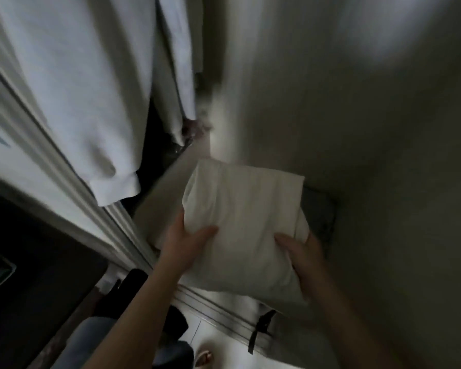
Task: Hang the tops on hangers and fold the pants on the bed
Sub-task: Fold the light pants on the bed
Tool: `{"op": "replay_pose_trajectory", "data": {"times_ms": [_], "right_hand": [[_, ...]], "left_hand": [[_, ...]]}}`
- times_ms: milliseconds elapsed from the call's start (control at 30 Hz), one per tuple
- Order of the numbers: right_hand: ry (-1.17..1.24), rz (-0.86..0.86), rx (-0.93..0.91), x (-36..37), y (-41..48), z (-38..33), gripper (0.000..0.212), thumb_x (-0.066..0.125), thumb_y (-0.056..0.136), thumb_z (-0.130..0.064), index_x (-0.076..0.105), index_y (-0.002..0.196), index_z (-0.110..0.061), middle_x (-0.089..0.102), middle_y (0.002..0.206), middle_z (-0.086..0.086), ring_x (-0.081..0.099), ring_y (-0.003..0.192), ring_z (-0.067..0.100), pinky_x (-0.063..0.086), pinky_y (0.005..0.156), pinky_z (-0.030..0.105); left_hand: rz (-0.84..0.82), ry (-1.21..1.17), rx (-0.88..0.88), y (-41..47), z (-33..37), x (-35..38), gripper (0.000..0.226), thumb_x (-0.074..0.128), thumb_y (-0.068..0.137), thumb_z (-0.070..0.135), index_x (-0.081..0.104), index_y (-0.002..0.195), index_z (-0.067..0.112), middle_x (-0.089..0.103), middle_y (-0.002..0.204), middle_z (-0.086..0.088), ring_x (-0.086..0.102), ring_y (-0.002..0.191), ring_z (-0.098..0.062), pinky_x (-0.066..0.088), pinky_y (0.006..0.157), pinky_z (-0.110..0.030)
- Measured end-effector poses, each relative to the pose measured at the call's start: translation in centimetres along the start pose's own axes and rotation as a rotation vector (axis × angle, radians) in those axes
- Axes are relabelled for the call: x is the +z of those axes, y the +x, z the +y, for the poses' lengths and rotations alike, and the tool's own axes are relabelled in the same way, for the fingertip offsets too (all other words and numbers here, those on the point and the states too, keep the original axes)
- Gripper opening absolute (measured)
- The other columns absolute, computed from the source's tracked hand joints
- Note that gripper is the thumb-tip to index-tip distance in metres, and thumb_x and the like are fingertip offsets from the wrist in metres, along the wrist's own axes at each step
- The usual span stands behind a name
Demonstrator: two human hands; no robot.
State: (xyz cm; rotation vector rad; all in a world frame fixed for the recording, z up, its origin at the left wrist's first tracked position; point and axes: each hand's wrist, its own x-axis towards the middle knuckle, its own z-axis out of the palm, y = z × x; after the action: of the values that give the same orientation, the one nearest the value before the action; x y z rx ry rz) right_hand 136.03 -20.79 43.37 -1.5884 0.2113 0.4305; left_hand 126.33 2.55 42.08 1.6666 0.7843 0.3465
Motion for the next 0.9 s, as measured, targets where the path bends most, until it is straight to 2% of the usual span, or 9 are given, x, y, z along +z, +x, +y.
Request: {"op": "replay_pose_trajectory", "data": {"times_ms": [67, 133, 167, 267, 300, 367, 533, 733, 900], "right_hand": [[0.003, 0.066, -0.005, -0.7, 1.3, 0.2, 0.067, 0.081, 0.080, -0.021, 0.054, 0.141, -0.020, 0.063, 0.125, -0.003, 0.063, 0.103, 0.021, 0.052, 0.091, 0.038], [0.018, 0.137, -0.028, -1.0, 2.6, 0.6, 0.062, 0.078, 0.082, -0.015, 0.055, 0.139, -0.020, 0.065, 0.122, -0.004, 0.063, 0.102, 0.017, 0.052, 0.091, 0.036], [0.024, 0.176, -0.042, -1.0, 3.1, 0.8, 0.060, 0.076, 0.084, -0.011, 0.055, 0.140, -0.018, 0.065, 0.123, -0.002, 0.063, 0.104, 0.020, 0.051, 0.096, 0.038], [0.026, 0.299, -0.089, -0.5, 4.6, 1.5, 0.063, 0.069, 0.085, -0.001, 0.049, 0.144, -0.011, 0.060, 0.133, 0.003, 0.057, 0.116, 0.022, 0.044, 0.110, 0.044], [0.037, 0.339, -0.091, -0.4, 5.1, 1.7, 0.064, 0.068, 0.085, 0.001, 0.048, 0.144, -0.011, 0.059, 0.134, 0.004, 0.056, 0.118, 0.021, 0.043, 0.111, 0.043], [0.049, 0.396, -0.066, -0.4, 6.0, 2.3, 0.061, 0.067, 0.084, 0.004, 0.050, 0.141, -0.009, 0.060, 0.134, 0.006, 0.057, 0.118, 0.022, 0.044, 0.110, 0.044], [0.046, 0.470, -0.009, -1.6, 9.8, 3.0, 0.055, 0.064, 0.085, 0.005, 0.056, 0.137, -0.009, 0.064, 0.130, 0.007, 0.061, 0.118, 0.024, 0.047, 0.107, 0.045], [-0.032, 0.523, 0.016, -4.1, 16.5, 3.0, 0.056, 0.068, 0.085, -0.003, 0.057, 0.138, -0.017, 0.066, 0.124, 0.000, 0.063, 0.110, 0.021, 0.051, 0.096, 0.035], [-0.063, 0.545, -0.014, -6.3, 23.6, 3.1, 0.061, 0.066, 0.084, -0.001, 0.054, 0.142, -0.016, 0.066, 0.127, 0.011, 0.064, 0.114, 0.031, 0.053, 0.098, 0.049]], "left_hand": [[-0.043, 0.021, -0.002, 1.6, 0.0, 2.1, 0.064, 0.088, 0.074, 0.034, 0.054, 0.128, 0.032, 0.053, 0.096, 0.029, 0.057, 0.079, 0.016, 0.043, 0.059, -0.006], [-0.091, 0.055, 0.014, 3.0, 0.1, 4.2, 0.062, 0.087, 0.076, 0.029, 0.048, 0.124, 0.035, 0.049, 0.096, 0.031, 0.052, 0.074, 0.029, 0.041, 0.053, 0.001], [-0.121, 0.073, 0.015, 3.6, 0.2, 5.2, 0.061, 0.086, 0.077, 0.027, 0.049, 0.125, 0.033, 0.050, 0.097, 0.029, 0.053, 0.074, 0.028, 0.040, 0.052, 0.002], [-0.181, 0.108, -0.012, 5.4, 0.5, 8.0, 0.063, 0.085, 0.079, 0.023, 0.055, 0.134, 0.021, 0.056, 0.102, 0.018, 0.059, 0.087, 0.003, 0.039, 0.059, -0.007], [-0.196, 0.127, -0.010, 6.1, 0.5, 9.0, 0.061, 0.085, 0.077, 0.023, 0.057, 0.131, 0.020, 0.058, 0.101, 0.017, 0.062, 0.094, -0.009, 0.041, 0.063, -0.012], [-0.224, 0.171, -0.010, 7.3, 0.1, 10.7, 0.060, 0.088, 0.072, 0.026, 0.059, 0.125, 0.020, 0.062, 0.103, 0.011, 0.063, 0.102, -0.020, 0.047, 0.073, -0.026], [-0.291, 0.186, -0.052, 10.9, -1.3, 15.0, 0.077, 0.081, 0.057, 0.044, 0.059, 0.128, 0.023, 0.066, 0.116, 0.005, 0.065, 0.107, -0.021, 0.053, 0.091, -0.037], [-0.423, 0.165, -0.044, 16.6, -3.0, 20.6, 0.068, 0.090, 0.069, 0.028, 0.059, 0.129, 0.023, 0.068, 0.120, 0.004, 0.065, 0.110, -0.019, 0.053, 0.093, -0.037], [-0.474, 0.197, 0.010, 22.3, -3.6, 26.3, 0.067, 0.085, 0.076, 0.021, 0.055, 0.136, 0.019, 0.065, 0.127, 0.000, 0.063, 0.114, -0.021, 0.052, 0.096, -0.039]]}}
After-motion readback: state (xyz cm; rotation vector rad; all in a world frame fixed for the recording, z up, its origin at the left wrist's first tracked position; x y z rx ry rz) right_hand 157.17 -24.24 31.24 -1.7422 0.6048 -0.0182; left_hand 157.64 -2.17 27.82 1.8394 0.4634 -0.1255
